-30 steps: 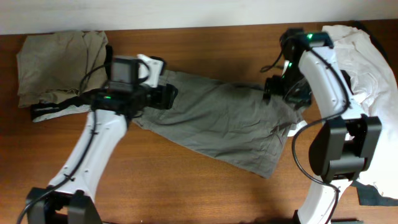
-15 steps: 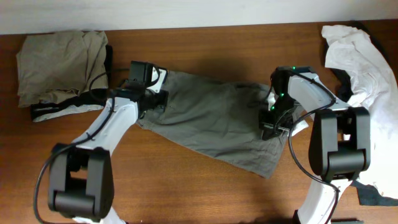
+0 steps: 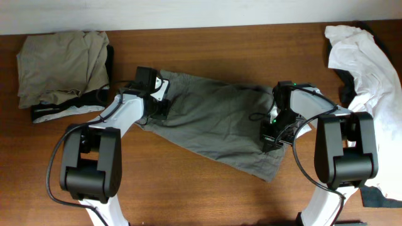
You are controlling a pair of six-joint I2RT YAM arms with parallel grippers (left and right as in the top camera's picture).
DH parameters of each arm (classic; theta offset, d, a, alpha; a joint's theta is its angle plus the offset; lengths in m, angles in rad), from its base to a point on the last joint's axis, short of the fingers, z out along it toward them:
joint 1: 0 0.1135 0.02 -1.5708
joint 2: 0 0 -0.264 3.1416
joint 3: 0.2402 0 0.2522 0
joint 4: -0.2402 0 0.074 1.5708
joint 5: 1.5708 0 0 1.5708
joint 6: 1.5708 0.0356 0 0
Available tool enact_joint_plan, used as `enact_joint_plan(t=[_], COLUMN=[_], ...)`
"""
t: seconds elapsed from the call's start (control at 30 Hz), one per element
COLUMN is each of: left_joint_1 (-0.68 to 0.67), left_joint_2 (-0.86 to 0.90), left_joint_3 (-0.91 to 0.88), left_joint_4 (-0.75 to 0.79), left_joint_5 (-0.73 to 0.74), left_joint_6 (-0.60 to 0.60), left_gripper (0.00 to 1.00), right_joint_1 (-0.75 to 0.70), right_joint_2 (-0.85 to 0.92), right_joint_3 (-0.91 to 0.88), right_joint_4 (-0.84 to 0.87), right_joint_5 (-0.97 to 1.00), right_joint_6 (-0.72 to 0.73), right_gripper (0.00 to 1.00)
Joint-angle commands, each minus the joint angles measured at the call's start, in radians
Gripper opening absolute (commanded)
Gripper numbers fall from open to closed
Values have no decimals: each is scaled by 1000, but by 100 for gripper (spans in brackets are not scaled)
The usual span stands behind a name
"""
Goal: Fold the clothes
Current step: 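Grasp the left and right edges of the grey shorts with both grippers, then pull the shorts apart with both grippers to flatten them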
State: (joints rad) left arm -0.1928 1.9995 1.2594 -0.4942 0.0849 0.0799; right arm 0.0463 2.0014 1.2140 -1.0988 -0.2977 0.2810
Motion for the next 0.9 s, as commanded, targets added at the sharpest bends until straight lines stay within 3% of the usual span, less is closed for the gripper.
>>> enact_joint_plan(t=[0.0,0.13,0.37,0.63,0.77,0.87], left_joint_1=[13,38,57,56,56,56], left_joint_2=[58,57,57,4,-99,-153], left_joint_3=[-17,-17,-17,-17,-17,5], left_joint_4=[-68,-177,-333,-495,-466,-453], left_joint_5=[-138,-282,-280,-205,-280,-294], left_joint_6=[-150,-355,-511,-618,-616,-574], left_gripper=[1,1,1,1,1,1], right_joint_1=[-17,-62,-101,-114,-117,-116], right_joint_2=[47,47,47,47,41,6], right_joint_3=[-37,-19,39,117,195,232], right_joint_4=[85,151,261,323,220,150], right_joint_5=[100,122,138,221,225,223], right_joint_6=[21,24,11,16,16,21], right_gripper=[4,4,7,11,4,4])
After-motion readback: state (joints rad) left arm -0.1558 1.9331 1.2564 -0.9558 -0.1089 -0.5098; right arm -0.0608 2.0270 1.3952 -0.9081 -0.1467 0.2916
